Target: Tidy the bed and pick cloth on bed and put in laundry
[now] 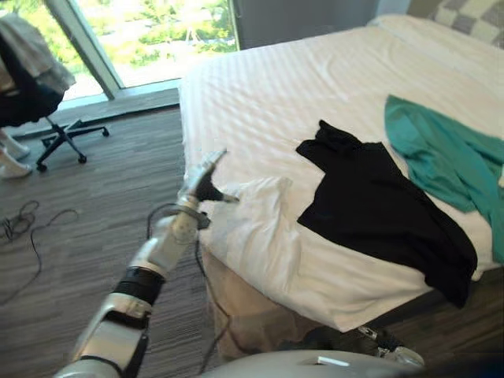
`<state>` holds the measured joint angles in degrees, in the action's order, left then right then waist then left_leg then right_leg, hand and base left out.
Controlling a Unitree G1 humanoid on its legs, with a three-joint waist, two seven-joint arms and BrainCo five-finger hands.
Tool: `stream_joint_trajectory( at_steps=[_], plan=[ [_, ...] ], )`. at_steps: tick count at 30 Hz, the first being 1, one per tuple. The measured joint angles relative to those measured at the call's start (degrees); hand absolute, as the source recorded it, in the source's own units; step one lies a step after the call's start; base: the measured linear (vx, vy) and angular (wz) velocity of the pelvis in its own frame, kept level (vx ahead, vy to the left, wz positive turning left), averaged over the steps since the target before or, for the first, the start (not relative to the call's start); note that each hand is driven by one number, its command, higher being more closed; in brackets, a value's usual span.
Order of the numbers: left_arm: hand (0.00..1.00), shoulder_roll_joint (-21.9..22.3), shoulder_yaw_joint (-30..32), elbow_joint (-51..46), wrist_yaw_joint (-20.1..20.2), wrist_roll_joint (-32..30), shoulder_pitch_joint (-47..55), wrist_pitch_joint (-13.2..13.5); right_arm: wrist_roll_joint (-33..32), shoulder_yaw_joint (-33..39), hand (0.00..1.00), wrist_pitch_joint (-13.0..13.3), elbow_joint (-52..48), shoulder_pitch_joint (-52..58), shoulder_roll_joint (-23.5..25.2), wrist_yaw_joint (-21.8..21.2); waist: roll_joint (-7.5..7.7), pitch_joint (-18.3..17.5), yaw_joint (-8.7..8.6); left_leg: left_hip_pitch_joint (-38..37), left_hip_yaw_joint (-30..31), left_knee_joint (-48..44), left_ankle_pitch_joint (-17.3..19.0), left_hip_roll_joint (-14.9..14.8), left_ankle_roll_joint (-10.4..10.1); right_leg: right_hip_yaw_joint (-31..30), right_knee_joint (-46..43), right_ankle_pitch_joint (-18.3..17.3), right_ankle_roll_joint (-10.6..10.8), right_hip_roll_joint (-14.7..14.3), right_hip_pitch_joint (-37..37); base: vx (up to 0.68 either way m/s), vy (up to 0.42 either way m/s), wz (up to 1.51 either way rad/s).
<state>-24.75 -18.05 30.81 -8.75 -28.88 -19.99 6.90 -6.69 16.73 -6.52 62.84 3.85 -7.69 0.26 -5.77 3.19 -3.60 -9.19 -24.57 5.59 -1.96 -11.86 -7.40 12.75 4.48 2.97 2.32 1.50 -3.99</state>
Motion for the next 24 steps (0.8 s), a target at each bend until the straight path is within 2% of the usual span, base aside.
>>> stream_joint_trajectory(
  at_steps=[2, 3, 5, 6, 9, 10, 16, 21, 24],
  plan=[
    [0.0, 0.3, -0.4, 2.3, -0.1, -2.0, -0.7, -1.0, 0.0, -0.4, 0.0, -0.3, 0.0, 0.5, 0.2, 0.2, 0.49, 0.2, -0.17, 0.0, 0.0, 0.0, 0.5, -0.4, -0.5, 0.0, 0.1, 0.1, -0.2, -0.4, 0.1, -0.07, -0.025, -0.05],
    [0.0, 0.7, -0.4, 4.4, -0.4, -4.3, -1.1, -2.6, -0.5, -0.5, 0.0, -1.0, 0.0, 0.7, 0.6, 0.4, 1.53, 0.5, -0.15, 0.0, -0.1, 0.0, 0.5, -0.5, -0.5, -0.1, 0.3, 0.4, -0.1, -0.5, 0.2, -0.11, -0.014, -0.08],
    [0.0, 1.0, -0.5, 6.5, -0.4, -6.2, -1.1, -4.4, -0.6, -0.7, 0.0, -1.3, 0.0, 0.9, 0.9, 0.5, 2.41, 0.4, -0.13, 0.1, -0.7, 0.0, 0.5, -0.3, -0.6, -0.6, 0.9, 0.9, 0.1, -0.5, 0.3, -0.07, 0.001, -0.16],
    [0.0, 1.5, -0.5, 8.8, -0.1, -7.3, -1.0, -6.4, -0.6, -1.4, 0.0, -1.5, 0.0, 1.0, 0.9, 0.7, 2.78, 0.2, -0.04, 0.2, -1.8, 0.0, 0.6, -0.1, -0.6, -1.3, 0.9, 1.1, 0.1, -0.4, 0.8, -0.04, 0.018, -0.21],
    [0.0, 2.1, -0.5, 12.0, 0.3, -8.7, -1.0, -8.6, -0.5, -1.5, 0.0, -1.6, -0.2, 1.1, 1.0, 1.1, 2.85, 0.1, -0.22, 0.1, -3.2, 0.0, 0.7, 0.3, -0.6, -2.4, 1.0, 1.6, 0.5, -0.1, 1.4, -0.03, 0.025, -0.21],
    [1.0, 2.2, -0.4, 13.0, 0.3, -8.8, -1.0, -8.9, -0.5, -1.5, 0.0, -1.9, -0.3, 1.1, 1.0, 1.2, 2.83, 0.1, -0.2, 0.2, -3.5, 0.0, 0.8, 0.4, -0.6, -2.9, 1.0, 1.7, 0.6, -0.1, 1.7, -0.02, 0.02, -0.23],
    [1.0, 4.8, 0.1, 16.3, 0.7, -8.8, -1.4, -9.0, -0.8, -2.6, 0.0, -1.9, -1.2, 1.5, 1.1, 2.5, 2.72, 0.2, -0.6, 0.2, -4.8, 0.0, 1.0, 0.2, -0.9, -3.4, 1.2, 1.7, 0.7, 0.0, 2.3, 0.0, 0.0, -0.08],
    [1.0, 6.0, 0.5, 16.8, -3.1, -7.6, -1.9, -9.0, -0.9, -3.8, 0.0, -1.8, -2.3, 1.3, 1.0, 3.4, 2.01, 0.7, -0.62, 0.4, -5.9, 0.0, 1.4, 0.2, -1.2, -4.2, 1.1, 1.7, 0.7, 0.0, 3.0, 0.03, -0.003, -0.09],
    [1.0, 6.7, 0.6, 17.6, -3.6, -7.1, -2.6, -8.6, -0.8, -3.8, 0.0, -1.8, -2.5, 1.0, 1.0, 3.8, 1.85, 0.9, -0.66, 0.7, -6.3, 0.0, 1.4, 0.3, -1.2, -4.2, 1.0, 1.8, 0.7, 0.0, 3.5, 0.04, -0.004, -0.04]
  ],
)
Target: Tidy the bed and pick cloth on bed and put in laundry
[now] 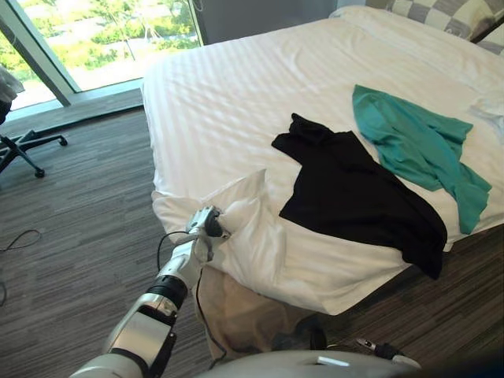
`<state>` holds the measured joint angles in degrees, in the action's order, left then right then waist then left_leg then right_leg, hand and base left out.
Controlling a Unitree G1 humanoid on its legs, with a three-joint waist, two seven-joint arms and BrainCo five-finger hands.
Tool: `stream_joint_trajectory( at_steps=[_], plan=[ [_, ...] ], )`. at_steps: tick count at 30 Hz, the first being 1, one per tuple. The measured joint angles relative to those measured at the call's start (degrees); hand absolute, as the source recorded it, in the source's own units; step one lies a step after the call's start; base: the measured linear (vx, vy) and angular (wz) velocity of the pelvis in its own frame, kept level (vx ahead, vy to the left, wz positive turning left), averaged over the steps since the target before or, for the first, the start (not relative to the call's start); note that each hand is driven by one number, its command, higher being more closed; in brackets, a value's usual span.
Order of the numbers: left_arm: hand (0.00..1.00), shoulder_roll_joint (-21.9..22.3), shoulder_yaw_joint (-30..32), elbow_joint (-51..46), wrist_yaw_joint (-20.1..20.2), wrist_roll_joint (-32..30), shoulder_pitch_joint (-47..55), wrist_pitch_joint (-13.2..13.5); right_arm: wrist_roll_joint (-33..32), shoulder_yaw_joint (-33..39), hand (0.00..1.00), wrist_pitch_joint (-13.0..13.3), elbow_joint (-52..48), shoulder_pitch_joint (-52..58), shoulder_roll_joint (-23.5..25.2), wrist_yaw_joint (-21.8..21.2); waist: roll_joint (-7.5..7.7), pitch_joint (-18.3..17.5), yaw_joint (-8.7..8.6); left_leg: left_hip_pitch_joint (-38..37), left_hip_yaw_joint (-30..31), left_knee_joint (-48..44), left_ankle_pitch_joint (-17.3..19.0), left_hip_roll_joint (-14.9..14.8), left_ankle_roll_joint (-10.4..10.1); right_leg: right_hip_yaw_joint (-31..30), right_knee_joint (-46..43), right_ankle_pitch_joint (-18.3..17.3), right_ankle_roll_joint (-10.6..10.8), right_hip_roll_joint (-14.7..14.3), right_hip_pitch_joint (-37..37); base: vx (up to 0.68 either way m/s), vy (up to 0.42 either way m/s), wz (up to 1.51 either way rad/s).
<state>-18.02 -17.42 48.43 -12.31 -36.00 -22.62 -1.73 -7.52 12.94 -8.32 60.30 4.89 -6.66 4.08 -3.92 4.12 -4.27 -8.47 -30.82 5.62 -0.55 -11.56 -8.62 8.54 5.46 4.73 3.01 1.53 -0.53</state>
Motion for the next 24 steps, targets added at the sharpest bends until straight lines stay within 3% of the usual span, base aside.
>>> stream_joint_trajectory(
  at_steps=[8, 16, 19, 20, 21, 22, 23, 24],
  plan=[
    [1.0, 0.5, 0.0, -0.4, -0.1, 4.6, -1.7, 2.6, 1.0, 0.1, 0.0, 1.7, -2.2, -0.5, 0.9, 0.4, -0.04, 0.2, 0.12, 0.1, 0.2, 0.0, -0.1, 0.7, 0.1, 0.5, 0.0, 0.2, 0.3, 0.8, -0.2, -0.01, 0.001, 0.04],
    [1.0, -2.3, -1.0, -19.6, -0.1, 11.2, 3.4, 12.4, -0.1, -0.3, 0.0, 2.3, -3.4, 0.3, 1.5, 1.0, 1.29, 0.9, 1.88, 0.5, 7.7, 0.0, -0.9, 1.9, 1.7, 7.6, -0.3, -0.8, 1.4, 3.1, -4.1, -0.06, 0.007, 0.47],
    [1.0, -2.6, 0.7, -26.5, 0.9, 12.9, 8.9, 15.9, 0.0, -0.1, 0.0, 2.5, -2.9, 0.5, 1.4, 0.7, 2.04, 0.3, 3.59, 1.5, 10.1, 0.0, 0.0, 3.0, 2.1, 9.2, -11.9, -7.2, 1.6, 5.7, 0.4, -0.03, 0.061, 0.42],
    [1.0, -2.8, 2.2, -29.3, 1.4, 13.0, 11.2, 17.3, 0.0, -0.2, 0.0, 2.5, -2.4, 0.5, 1.5, 0.6, 3.28, -0.1, 4.06, 1.7, 11.4, 0.0, 0.1, 4.0, 2.2, 9.3, -17.6, -9.8, 1.8, 7.5, 2.8, 0.04, 0.01, 0.38],
    [1.0, -2.7, 4.1, -32.2, 2.5, 14.9, 14.1, 18.7, 0.5, -0.3, 0.0, 2.5, -1.6, 0.3, 1.6, 0.3, 4.42, -0.1, 4.27, 1.9, 12.8, 0.0, 0.3, 5.0, 2.5, 9.3, -21.5, -10.7, 1.9, 8.7, 4.5, 0.03, 0.007, 0.31],
    [1.0, -2.7, 4.9, -33.6, 3.0, 15.7, 15.7, 19.0, 0.8, -0.3, 0.0, 2.5, -1.3, 0.2, 1.5, 0.2, 4.63, -0.2, 4.73, 2.4, 13.0, -0.5, 0.6, 5.2, 3.0, 9.2, -23.1, -10.6, 2.2, 9.1, 5.3, 0.02, 0.024, 0.12],
    [0.0, -2.4, 6.7, -36.6, 4.2, 18.0, 19.7, 20.2, 1.2, -0.3, 0.0, 2.2, -0.2, -1.3, 1.5, -0.3, 4.93, -0.4, 5.99, 5.1, 13.5, -5.1, 2.1, 5.0, 4.5, 8.3, -24.1, -9.8, 3.6, 9.5, 6.4, 0.0, 0.0, 0.0],
    [0.0, -2.1, 7.5, -37.3, 4.7, 18.9, 20.9, 20.3, 1.2, -0.3, 0.0, 2.0, 0.4, -1.8, 1.5, -0.6, 5.08, -0.1, 6.25, 5.7, 12.8, -6.6, 2.5, 4.4, 4.9, 7.8, -29.0, -11.7, 3.0, 10.4, 7.6, 0.03, 0.004, 0.1]
  ],
)
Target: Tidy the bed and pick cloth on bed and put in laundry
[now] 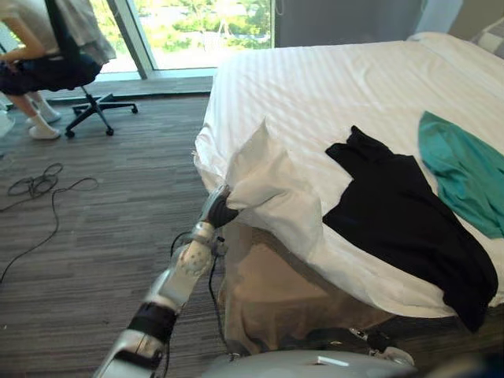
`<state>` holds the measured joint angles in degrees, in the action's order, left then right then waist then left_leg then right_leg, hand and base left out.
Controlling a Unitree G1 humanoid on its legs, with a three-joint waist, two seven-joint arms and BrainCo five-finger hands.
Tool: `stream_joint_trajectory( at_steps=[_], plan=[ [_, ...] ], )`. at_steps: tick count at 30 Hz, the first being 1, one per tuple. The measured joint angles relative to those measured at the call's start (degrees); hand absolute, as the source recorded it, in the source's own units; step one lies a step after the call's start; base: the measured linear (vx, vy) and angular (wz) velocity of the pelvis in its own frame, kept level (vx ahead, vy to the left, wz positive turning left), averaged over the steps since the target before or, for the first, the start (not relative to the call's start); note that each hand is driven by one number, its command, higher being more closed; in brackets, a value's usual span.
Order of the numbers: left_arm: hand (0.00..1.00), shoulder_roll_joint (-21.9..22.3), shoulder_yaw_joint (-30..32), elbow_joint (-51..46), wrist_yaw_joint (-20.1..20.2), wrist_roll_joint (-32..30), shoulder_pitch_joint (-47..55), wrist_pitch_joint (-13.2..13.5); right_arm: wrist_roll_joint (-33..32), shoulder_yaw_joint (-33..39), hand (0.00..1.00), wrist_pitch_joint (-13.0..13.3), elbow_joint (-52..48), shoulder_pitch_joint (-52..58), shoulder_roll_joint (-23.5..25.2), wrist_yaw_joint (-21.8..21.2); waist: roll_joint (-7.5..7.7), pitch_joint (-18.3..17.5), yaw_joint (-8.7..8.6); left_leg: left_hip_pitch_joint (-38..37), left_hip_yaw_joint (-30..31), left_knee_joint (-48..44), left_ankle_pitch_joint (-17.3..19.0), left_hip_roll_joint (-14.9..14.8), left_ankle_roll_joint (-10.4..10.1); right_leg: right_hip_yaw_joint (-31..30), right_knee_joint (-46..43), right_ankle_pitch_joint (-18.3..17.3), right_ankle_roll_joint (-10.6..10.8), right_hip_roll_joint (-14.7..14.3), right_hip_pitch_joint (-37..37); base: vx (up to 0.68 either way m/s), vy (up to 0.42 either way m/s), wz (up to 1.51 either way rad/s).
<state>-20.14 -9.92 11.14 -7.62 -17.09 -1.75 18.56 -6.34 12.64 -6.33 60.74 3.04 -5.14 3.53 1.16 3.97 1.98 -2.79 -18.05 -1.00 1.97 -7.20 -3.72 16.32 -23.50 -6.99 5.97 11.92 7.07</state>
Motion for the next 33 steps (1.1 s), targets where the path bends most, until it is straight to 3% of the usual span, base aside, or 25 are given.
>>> stream_joint_trajectory(
  at_steps=[2, 3, 5, 7, 10, 14, 17, 20, 22, 23, 25, 26, 27, 28, 29, 31, 32, 33],
  plan=[
    [0.0, 1.5, 1.8, -0.3, 0.2, 0.7, 3.6, 0.0, 0.0, -0.1, 0.0, -0.4, 1.3, -0.5, -0.2, -0.8, 0.57, -0.2, -0.67, 0.5, 0.6, -2.6, 0.5, 0.8, 0.8, 0.2, -15.2, -3.4, -0.4, 3.0, 1.7, 0.08, -0.052, 0.33],
    [0.0, 3.4, 3.7, -0.7, 0.2, 2.7, 7.6, -0.3, 0.1, -0.1, 0.0, -0.7, 1.8, -1.1, -0.3, -1.2, 1.59, -0.9, -0.71, 2.2, 1.4, -6.3, 0.9, 1.4, 1.3, 0.7, -13.8, -2.7, 0.0, 3.1, 0.3, 0.1, -0.057, 0.2],
    [0.0, 5.6, 4.7, -0.6, 0.2, 4.6, 10.5, -1.3, 0.3, -0.1, 0.0, -0.8, 1.9, -2.3, -1.1, -1.4, 0.46, -1.4, 1.17, 4.2, 1.2, -8.8, 0.8, 0.2, 1.6, 1.7, -5.0, -2.1, -0.2, 0.0, -3.1, 0.03, -0.044, -0.26],
    [0.0, 7.9, 5.9, 1.0, -0.5, 7.5, 12.0, -3.5, 0.2, -0.2, 0.0, -0.9, 1.9, -4.2, -1.9, -2.3, -0.66, -1.2, 3.5, 6.8, 1.1, -11.6, 0.8, -1.1, 1.8, 1.9, 13.3, 0.1, 0.5, -3.7, -10.4, 0.0, -0.091, -0.4],
    [0.0, 11.4, 7.3, 10.2, -2.4, 13.1, 11.9, -7.2, 0.0, -2.0, 0.0, -1.1, 1.7, -5.5, -3.1, -3.3, -1.86, -0.6, 3.83, 8.0, 0.8, -13.1, 0.8, -1.3, 1.8, 2.1, 23.1, 3.7, 0.9, -5.1, -14.0, -0.1, -0.047, -0.16],
    [0.0, 15.1, 12.3, 25.8, -4.8, 20.7, 13.4, -8.3, -0.6, -1.9, 0.0, -1.0, 1.5, -4.9, -3.3, -3.3, -3.28, 0.5, 4.04, 7.7, 0.0, -11.9, 0.8, -1.9, 1.7, 1.9, 26.6, 5.4, 0.1, -6.0, -15.1, -0.12, -0.017, -0.04],
    [0.0, 17.0, 21.6, 39.3, -6.6, 32.1, 15.7, -9.6, -0.9, -0.7, 0.0, -0.8, 1.6, -2.5, -3.1, -3.3, -4.29, 2.2, 4.17, 6.3, -0.2, -9.8, 1.3, -2.3, 0.9, 1.9, 28.3, 6.0, -0.6, -7.0, -16.0, -0.16, -0.001, 0.06],
    [0.0, 18.1, 29.8, 49.4, -5.2, 36.4, 17.8, -14.9, -0.9, 1.5, 0.0, 0.0, 3.1, -0.7, -2.0, -3.1, -4.56, 3.0, 4.94, 5.5, -0.5, -10.2, 2.1, -2.7, 0.4, 1.8, 29.3, 6.1, -1.6, -7.1, -17.2, -0.12, 0.004, -0.04],
    [0.0, 19.2, 32.1, 52.9, -2.7, 33.3, 20.0, -18.7, -0.6, 2.1, 0.0, 0.5, 3.9, 0.2, -1.5, -2.9, -4.64, 3.0, 4.9, 5.0, -1.3, -10.4, 2.9, -2.8, 0.5, 1.5, 29.3, 5.9, -1.9, -6.9, -17.3, -0.14, 0.033, -0.24],
    [0.0, 21.4, 32.7, 53.9, 1.7, 28.6, 21.2, -22.0, 0.1, 2.7, 0.0, 1.2, 3.9, 0.3, -1.8, -2.5, -4.68, 3.0, 4.58, 4.9, -2.8, -9.7, 3.5, -2.6, 0.1, 0.9, 29.2, 6.0, -1.9, -6.3, -16.8, -0.11, 0.048, -0.31],
    [0.0, 22.0, 32.5, 53.9, 3.1, 27.6, 21.3, -22.8, 0.4, 2.7, 0.0, 1.3, 3.9, 0.7, -1.8, -2.3, -4.35, 2.7, 4.48, 4.7, -3.5, -8.9, 3.9, -2.2, -0.5, 0.8, 29.3, 6.1, -1.8, -5.7, -16.3, -0.08, 0.072, -0.2],
    [0.0, 22.9, 31.8, 54.1, 7.2, 23.7, 20.9, -24.2, 1.0, 2.6, 0.0, 2.1, 4.1, 1.6, -1.3, -1.9, -3.02, 2.1, 4.17, 5.4, -5.1, -14.8, 5.1, -1.9, 2.8, 0.5, 28.2, 6.4, -2.0, -3.5, -14.6, -0.05, 0.111, -0.26],
    [0.0, 22.9, 30.8, 54.5, 8.7, 19.7, 20.7, -24.8, 1.0, 2.6, 0.0, 2.7, 3.6, 2.5, -2.0, -1.5, -3.85, 1.6, 3.32, 5.0, -4.9, -22.7, 8.1, -4.6, 3.3, 0.5, 26.3, 6.6, -1.8, -3.5, -13.5, -0.03, 0.078, -0.25],
    [0.0, 22.8, 30.4, 54.5, 8.8, 18.9, 20.7, -24.8, 1.1, 2.6, 0.0, 2.8, 3.5, 2.6, -2.2, -1.5, -4.15, 1.4, 3.12, 4.7, -4.9, -22.7, 8.9, -5.0, 2.9, 0.7, 26.2, 6.6, -1.9, -3.7, -13.4, -0.05, 0.168, -0.11],
    [0.0, 21.9, 29.5, 54.6, 8.1, 14.3, 20.4, -25.1, -0.1, 2.9, 0.0, 3.7, 3.5, 3.7, -2.9, -0.5, -6.0, 0.6, 1.96, 3.5, -4.3, -18.2, 11.7, -5.0, 0.7, 1.6, 26.0, 7.1, -1.3, -4.9, -13.3, -0.02, 0.137, 0.11],
    [0.0, 19.2, 26.8, 54.6, 7.2, 10.5, 20.2, -25.3, -3.5, 3.1, 0.0, 4.0, 4.1, 4.7, -1.6, 0.3, -3.63, -0.7, 0.95, 3.0, -4.2, -12.5, 8.3, -2.3, 1.0, 2.6, 25.1, 8.1, -2.1, -3.8, -12.0, 0.0, 0.104, 0.16],
    [0.0, 16.7, 25.0, 54.6, 6.7, 8.6, 20.0, -25.3, -7.8, 3.3, 0.0, 4.3, 4.4, 4.7, -0.8, 2.0, -2.34, -1.3, 0.31, 1.3, -4.0, -6.3, 5.9, -0.3, 0.2, 3.6, 24.6, 8.1, -2.1, -3.4, -11.1, 0.05, 0.036, 0.24],
    [0.0, 14.7, 23.6, 54.3, 5.6, 7.4, 18.5, -25.2, -13.5, 5.0, 0.0, 5.3, 4.3, 4.9, 0.0, 4.7, -1.42, -1.1, -0.89, -0.5, -4.5, -2.0, 3.7, 0.9, 0.8, 5.4, 24.5, 8.0, -2.1, -2.8, -11.0, 0.02, 0.024, 0.2]
  ],
)
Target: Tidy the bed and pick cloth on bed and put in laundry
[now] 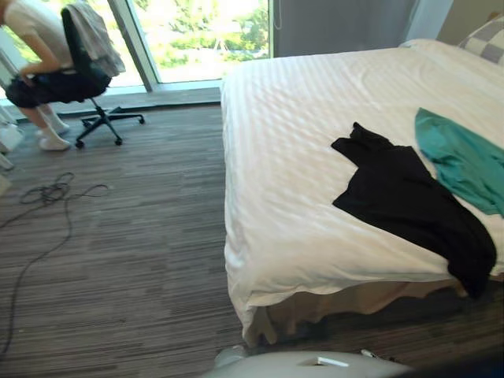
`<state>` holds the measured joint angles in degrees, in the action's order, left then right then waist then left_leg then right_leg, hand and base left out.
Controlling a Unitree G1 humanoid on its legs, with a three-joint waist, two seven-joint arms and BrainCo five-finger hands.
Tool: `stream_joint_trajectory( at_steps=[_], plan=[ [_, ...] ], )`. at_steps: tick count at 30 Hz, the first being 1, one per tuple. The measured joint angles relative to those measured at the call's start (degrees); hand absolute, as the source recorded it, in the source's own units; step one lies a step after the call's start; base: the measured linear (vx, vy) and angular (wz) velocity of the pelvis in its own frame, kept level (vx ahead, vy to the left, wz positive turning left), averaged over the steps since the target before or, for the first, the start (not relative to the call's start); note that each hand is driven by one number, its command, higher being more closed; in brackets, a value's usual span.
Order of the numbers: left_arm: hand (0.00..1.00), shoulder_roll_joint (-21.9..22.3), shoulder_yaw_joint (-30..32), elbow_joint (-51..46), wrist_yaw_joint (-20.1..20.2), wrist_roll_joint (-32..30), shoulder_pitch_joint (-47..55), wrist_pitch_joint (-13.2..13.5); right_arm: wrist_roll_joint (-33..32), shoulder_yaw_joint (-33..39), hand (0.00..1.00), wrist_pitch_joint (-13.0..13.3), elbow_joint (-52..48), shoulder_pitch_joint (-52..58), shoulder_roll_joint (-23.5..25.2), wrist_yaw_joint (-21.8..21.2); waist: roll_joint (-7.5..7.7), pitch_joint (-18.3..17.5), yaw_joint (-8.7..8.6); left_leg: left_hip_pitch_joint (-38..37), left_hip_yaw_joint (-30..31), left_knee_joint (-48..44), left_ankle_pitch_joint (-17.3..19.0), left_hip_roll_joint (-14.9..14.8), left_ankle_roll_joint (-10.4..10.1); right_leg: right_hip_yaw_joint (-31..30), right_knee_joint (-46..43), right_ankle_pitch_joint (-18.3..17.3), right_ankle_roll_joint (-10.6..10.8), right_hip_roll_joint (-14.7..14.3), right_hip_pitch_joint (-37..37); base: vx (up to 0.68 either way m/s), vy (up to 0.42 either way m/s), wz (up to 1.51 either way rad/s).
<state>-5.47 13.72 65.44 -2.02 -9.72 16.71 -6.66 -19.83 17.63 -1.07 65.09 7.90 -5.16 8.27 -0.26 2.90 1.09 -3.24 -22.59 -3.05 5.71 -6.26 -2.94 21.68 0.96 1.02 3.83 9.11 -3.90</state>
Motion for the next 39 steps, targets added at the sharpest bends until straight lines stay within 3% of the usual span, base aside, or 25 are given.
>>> stream_joint_trajectory(
  at_steps=[1, 3, 4, 7, 9, 11, 14, 15, 17, 18, 20, 22, 23, 24, 27, 30, 31, 34, 37, 39],
  plan=[
    [0.0, -1.1, -0.3, -1.0, -1.2, -0.3, -2.0, 0.4, -5.4, 2.0, 0.0, 1.3, 0.0, 0.0, 0.0, 3.3, -0.27, 0.3, -0.16, -1.0, 0.1, 2.2, -1.7, 0.8, -0.3, 0.8, -0.4, -0.2, 0.2, 0.1, -0.1, 0.0, 0.019, 0.11],
    [0.0, -2.3, -2.5, -2.5, -2.7, -0.1, -4.3, 2.4, -9.7, 5.4, 0.0, 4.1, -1.0, 0.1, -0.9, 7.8, -1.34, 0.6, -0.76, -4.2, 0.1, 8.7, -4.7, 2.3, -0.3, 1.4, -1.8, -1.0, 0.4, 0.7, -0.2, -0.06, 0.042, 0.12],
    [0.0, -2.7, -3.8, -3.5, -2.9, 0.4, -6.2, 3.7, -10.6, 7.3, 1.0, 5.3, -2.2, -0.2, -1.5, 10.0, -1.44, 0.8, -1.61, -4.4, 0.6, 9.2, -5.2, 2.7, -0.1, 2.2, -2.3, -1.6, 0.6, 1.2, -0.4, -0.06, 0.069, 0.32],
    [0.0, -2.6, -7.8, -6.3, -2.8, 4.4, -10.7, 9.0, -11.6, 13.1, 1.0, 9.3, -8.8, -1.9, -6.1, 18.6, -3.18, 2.0, -2.07, -3.8, 1.1, 9.2, -5.5, 3.7, 0.3, 2.9, -2.8, -2.1, 0.7, 2.3, 0.1, -0.03, 0.055, 0.12],
    [0.0, -3.4, -9.8, -7.2, -2.9, 6.1, -11.2, 12.3, -9.9, 15.7, 1.0, 10.6, -12.9, -6.4, -11.3, 23.7, -2.8, 2.2, -2.42, -3.9, 1.2, 9.2, -5.5, 4.1, 0.6, 2.9, -4.0, -2.3, 1.4, 3.0, 0.6, 0.02, 0.048, -0.02],
    [0.0, -4.3, -11.9, -7.3, -2.8, 7.0, -11.0, 13.5, -7.8, 15.3, 1.0, 13.3, -16.1, -11.4, -15.9, 25.4, -1.83, 2.6, -2.52, -3.8, 1.3, 9.2, -5.4, 4.5, 0.8, 2.8, -5.3, -2.6, 1.8, 3.6, 1.0, 0.04, 0.033, 0.05],
    [0.0, -5.1, -13.9, -6.8, -2.9, 8.7, -10.4, 12.6, -2.6, 11.6, 1.0, 18.9, -24.4, -18.0, -21.0, 20.3, -0.36, 3.4, -2.54, -3.5, 3.8, 9.2, -5.6, 5.2, 1.3, 2.8, -7.8, -4.0, 2.3, 4.6, 1.2, 0.05, 0.018, 0.33],
    [0.0, -5.5, -14.4, -6.8, -2.9, 9.1, -9.7, 12.0, -2.1, 9.0, 1.0, 22.5, -28.3, -19.6, -22.1, 14.9, 0.35, 3.3, -2.35, -2.9, 4.9, 9.2, -5.9, 5.4, 1.6, 3.0, -7.8, -4.3, 2.2, 4.6, 1.2, 0.06, 0.0, 0.49],
    [0.0, -6.2, -15.5, -6.9, -2.9, 9.1, -8.2, 11.3, -1.0, 3.7, 1.0, 27.1, -37.6, -22.1, -21.8, 7.1, 0.86, 3.3, -1.5, -2.2, 5.9, 9.2, -6.4, 5.6, 2.0, 3.2, -6.7, -4.2, 2.2, 4.1, 1.0, 0.08, -0.004, 0.32],
    [0.0, -6.3, -15.6, -6.9, -2.9, 9.1, -7.0, 10.4, 0.9, -0.6, 1.0, 27.1, -43.7, -24.4, -21.1, 2.7, 0.92, 3.3, -1.26, -2.3, 6.4, 9.2, -6.6, 5.5, 2.0, 3.2, -5.9, -4.2, 2.1, 3.8, 0.3, 0.09, -0.014, 0.28],
    [0.0, -6.2, -15.6, -7.0, -2.9, 9.1, -5.7, 9.7, 2.5, -6.6, 1.0, 26.2, -48.4, -28.0, -19.2, -3.0, 0.87, 3.2, -0.15, -3.1, 7.2, 9.1, -6.6, 5.3, 1.9, 3.1, -4.6, -4.0, 2.0, 3.2, -1.3, 0.11, -0.046, 0.29],
    [0.0, -5.4, -15.1, -8.0, -3.3, 9.0, -4.3, 9.9, 3.3, -14.9, 1.0, 21.6, -50.3, -33.2, -15.6, -11.3, 1.13, 3.1, 2.18, -3.7, 7.7, 9.1, -6.9, 4.8, 1.4, 3.1, -3.0, -4.0, 2.0, 2.4, -3.4, 0.08, -0.065, 0.34],
    [0.0, -5.2, -14.9, -8.0, -3.3, 9.0, -4.2, 10.2, 3.3, -16.3, 1.0, 20.7, -50.2, -34.0, -15.0, -12.6, 1.07, 3.0, 2.88, -3.7, 7.9, 9.1, -6.9, 4.7, 1.4, 3.1, -2.7, -4.0, 2.0, 2.2, -3.7, 0.04, -0.067, 0.3],
    [0.0, -4.2, -13.8, -8.0, -3.6, 8.8, -3.6, 11.0, 3.1, -20.3, 1.0, 18.0, -49.3, -36.7, -12.6, -17.0, 1.04, 3.0, 4.43, -3.7, 8.4, 9.1, -7.1, 4.4, 1.1, 3.1, -2.4, -4.0, 1.9, 1.8, -4.2, 0.03, -0.073, 0.28],
    [0.0, -2.1, -13.3, -7.9, -5.7, 8.4, -1.5, 12.1, 2.4, -30.9, 1.0, 12.8, -48.1, -40.6, -6.3, -22.2, 0.89, 3.0, 5.54, -3.7, 9.3, 9.1, -7.3, 3.7, 0.5, 4.0, -1.1, -4.1, 1.9, 0.9, -5.4, 0.01, -0.073, 0.22],
    [0.0, -2.0, -14.3, -7.9, -7.2, 8.7, -1.4, 12.1, 1.8, -40.3, 1.0, 6.8, -47.9, -41.1, -1.2, -22.9, 0.5, 2.9, 5.95, -3.3, 10.5, 9.1, -7.7, 3.1, -0.1, 4.3, -1.1, -4.1, 1.9, 0.4, -5.5, -0.02, -0.06, 0.11],
    [0.0, -2.4, -15.9, -7.9, -7.2, 9.4, -2.4, 11.6, 1.5, -44.8, 1.0, 3.6, -47.4, -41.3, 1.2, -22.4, 0.22, 2.6, 6.0, -2.2, 10.7, 9.1, -8.1, 2.7, -0.3, 4.3, -1.1, -4.1, 1.8, 0.0, -4.7, -0.05, -0.059, 0.13],
    [0.0, -3.0, -18.0, -7.9, -7.0, 13.8, -7.5, 9.1, 1.4, -49.9, 1.0, -1.2, -41.4, -44.2, 6.4, -19.8, 0.06, 2.5, 6.21, 1.5, 12.4, 9.1, -9.8, 1.8, -0.6, 4.6, -1.2, -4.0, 1.3, -0.7, -1.9, -0.1, -0.057, 0.24],
    [0.0, -3.8, -18.0, -7.9, -6.6, 17.8, -14.8, 6.5, 1.5, -48.9, 1.0, -1.9, -34.7, -50.7, 9.1, -15.5, 0.08, 5.2, 6.37, 7.2, 14.1, 9.1, -11.6, 0.3, -1.1, 5.9, -2.5, -3.7, -0.1, -1.8, 3.4, -0.2, -0.052, 0.27],
    [0.0, -3.3, -17.4, -7.9, -6.5, 21.1, -23.0, 5.6, 1.4, -43.5, 1.0, -0.9, -28.5, -59.2, 10.3, -13.1, -0.14, 10.6, 6.86, 13.6, 14.2, 9.1, -13.9, -1.0, -1.2, 6.1, -4.3, -3.0, -1.8, -2.7, 10.2, -0.26, -0.022, 0.05]
  ],
)
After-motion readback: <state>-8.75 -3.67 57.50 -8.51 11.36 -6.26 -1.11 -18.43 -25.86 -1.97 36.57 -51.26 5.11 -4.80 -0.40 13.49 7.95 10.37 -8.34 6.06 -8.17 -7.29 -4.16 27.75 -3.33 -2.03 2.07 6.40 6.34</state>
